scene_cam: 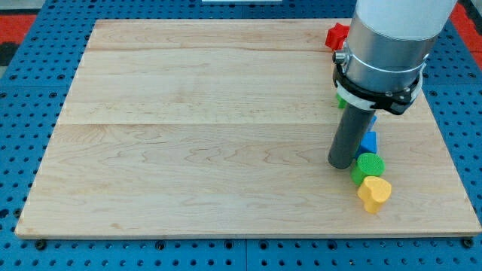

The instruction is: Point at bottom right

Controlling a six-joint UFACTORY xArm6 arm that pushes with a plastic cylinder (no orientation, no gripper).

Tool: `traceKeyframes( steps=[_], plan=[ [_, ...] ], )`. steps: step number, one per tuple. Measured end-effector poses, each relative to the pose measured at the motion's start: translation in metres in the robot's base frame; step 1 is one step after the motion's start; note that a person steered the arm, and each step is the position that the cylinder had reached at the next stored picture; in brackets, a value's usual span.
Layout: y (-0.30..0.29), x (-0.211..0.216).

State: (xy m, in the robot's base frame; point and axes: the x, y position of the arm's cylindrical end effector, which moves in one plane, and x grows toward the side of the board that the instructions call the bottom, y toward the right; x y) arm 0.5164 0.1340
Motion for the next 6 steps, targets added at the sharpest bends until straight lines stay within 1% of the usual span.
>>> traceKeyframes(
  steps=[4, 5, 6],
  plan=[
    [-0.012, -0.002],
    [-0.033, 0.025],
    [-0.047, 0.065]
  ],
)
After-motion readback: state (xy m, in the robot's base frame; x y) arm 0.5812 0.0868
